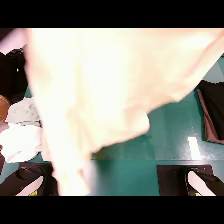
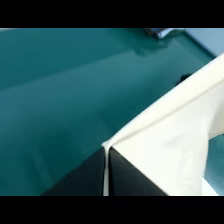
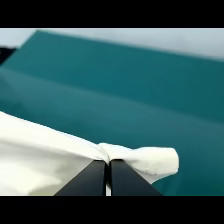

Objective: Fold the shirts.

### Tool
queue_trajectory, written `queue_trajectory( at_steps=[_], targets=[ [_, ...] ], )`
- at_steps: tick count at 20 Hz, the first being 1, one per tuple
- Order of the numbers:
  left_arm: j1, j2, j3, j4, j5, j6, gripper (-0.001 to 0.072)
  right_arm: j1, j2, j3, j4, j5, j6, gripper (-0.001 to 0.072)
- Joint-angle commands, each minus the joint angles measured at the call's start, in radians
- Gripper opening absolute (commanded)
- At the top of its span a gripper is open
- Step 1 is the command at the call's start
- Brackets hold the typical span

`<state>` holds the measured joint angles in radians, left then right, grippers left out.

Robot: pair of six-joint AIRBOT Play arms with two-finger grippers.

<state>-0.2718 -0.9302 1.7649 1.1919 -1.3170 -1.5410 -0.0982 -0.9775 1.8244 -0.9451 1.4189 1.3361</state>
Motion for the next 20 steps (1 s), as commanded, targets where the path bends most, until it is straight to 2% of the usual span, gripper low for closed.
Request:
queue_trajectory(
  at_steps=[1, 4, 8, 11, 15, 16, 17, 18, 20],
  targets=[
    [-0.030, -0.078, -0.210, -0.021, -0.071, 0.006, 0.0027, 0.037, -0.151, 0.012, -0.002, 0.192, 0.048, 0.0013],
    [-0.119, -0.156, -0.474, -0.021, 0.039, 0.024, 0.0027, 0.161, -0.299, -0.012, -0.106, 0.230, 0.048, 0.0014],
    [-0.237, -0.255, -0.756, -0.023, 0.254, 0.030, 0.0027, 0.295, -0.387, -0.212, -0.274, 0.205, 0.051, 0.0014],
    [-0.294, -0.326, -0.835, -0.035, 0.288, 0.030, 0.0028, 0.325, -0.381, -0.377, -0.278, 0.127, 0.051, 0.0013],
    [-0.314, -0.345, -0.821, -0.042, 0.311, 0.030, 0.0030, 0.325, -0.381, -0.468, -0.278, 0.124, 0.051, 0.0014],
    [-0.314, -0.345, -0.803, -0.041, 0.314, 0.031, 0.0111, 0.325, -0.381, -0.476, -0.278, 0.119, 0.051, 0.0014],
    [-0.314, -0.345, -0.780, -0.041, 0.313, 0.030, 0.0366, 0.325, -0.381, -0.477, -0.277, 0.116, 0.051, 0.0014],
    [-0.314, -0.345, -0.752, -0.041, 0.307, 0.031, 0.0482, 0.325, -0.381, -0.476, -0.277, 0.113, 0.051, 0.0014],
    [-0.311, -0.345, -0.684, -0.019, 0.277, 0.053, 0.0487, 0.325, -0.381, -0.473, -0.277, 0.106, 0.051, 0.0014]
  ],
)
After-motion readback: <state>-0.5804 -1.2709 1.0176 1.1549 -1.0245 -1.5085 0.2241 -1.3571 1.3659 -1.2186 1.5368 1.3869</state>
